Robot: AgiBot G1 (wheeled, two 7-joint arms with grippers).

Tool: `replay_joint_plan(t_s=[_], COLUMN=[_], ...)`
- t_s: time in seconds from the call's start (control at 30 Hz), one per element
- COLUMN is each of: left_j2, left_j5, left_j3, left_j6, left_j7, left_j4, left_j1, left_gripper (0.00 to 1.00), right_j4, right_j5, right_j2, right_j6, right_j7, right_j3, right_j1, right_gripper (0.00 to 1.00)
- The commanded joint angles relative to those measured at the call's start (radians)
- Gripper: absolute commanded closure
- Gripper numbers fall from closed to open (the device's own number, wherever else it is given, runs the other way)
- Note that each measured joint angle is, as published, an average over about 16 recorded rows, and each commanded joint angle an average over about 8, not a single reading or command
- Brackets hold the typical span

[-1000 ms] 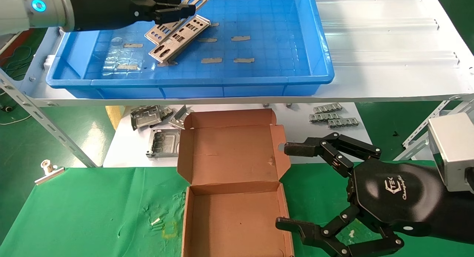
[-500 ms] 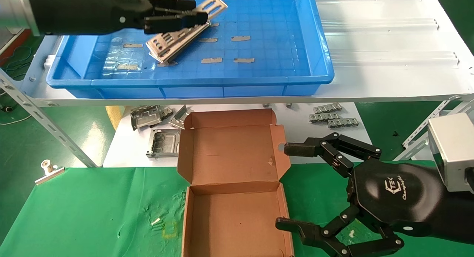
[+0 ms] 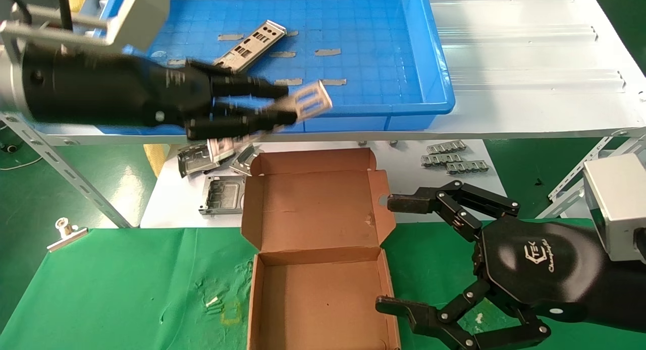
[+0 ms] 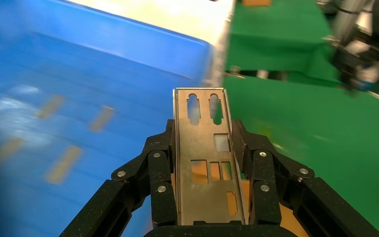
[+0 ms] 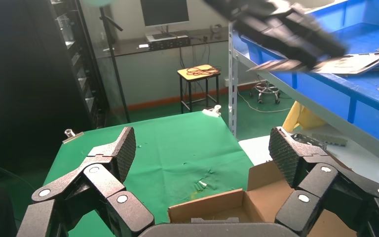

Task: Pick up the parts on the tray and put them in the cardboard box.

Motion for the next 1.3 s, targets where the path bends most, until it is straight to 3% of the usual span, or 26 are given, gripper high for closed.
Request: replay_joint_plan(t_s=[0.03, 0.23, 0.43, 0.63, 0.97, 1.3], left_j2=[-0.036, -0.108, -0.059, 0.037, 0.164, 0.232], left_j5=[-0.053, -0.111, -0.044, 0.003, 0.032, 0.061], left_j3=[0.024, 0.096, 0.136, 0.156, 0.177, 0.189], left_j6=[0.001, -0.039, -0.166, -0.272, -0.278, -0.292], left_j7=[-0.042, -0.05, 0.071, 0.249, 0.529, 0.655], left_j4=[-0.11, -0.344, -0.388, -0.327, -0.114, 0.077], left_j1=[0.05, 0.171, 0.295, 0.401, 0.458, 0.431], left_gripper=[1.0, 1.0, 1.0, 1.0, 1.0, 0.99], right_j4=[0.0, 0.0, 0.0, 0.0, 0.0, 0.0], right_j5=[0.0, 0.0, 0.0, 0.0, 0.0, 0.0], right_j2=[0.0, 0.0, 0.0, 0.0, 0.0, 0.0], right_j6=[0.0, 0.0, 0.0, 0.0, 0.0, 0.0], right_j7=[0.0, 0.0, 0.0, 0.0, 0.0, 0.0], right_j3=[0.0, 0.0, 0.0, 0.0, 0.0, 0.0], right_j1=[0.0, 0.0, 0.0, 0.0, 0.0, 0.0], right_gripper=[0.0, 0.0, 0.0, 0.0, 0.0, 0.0])
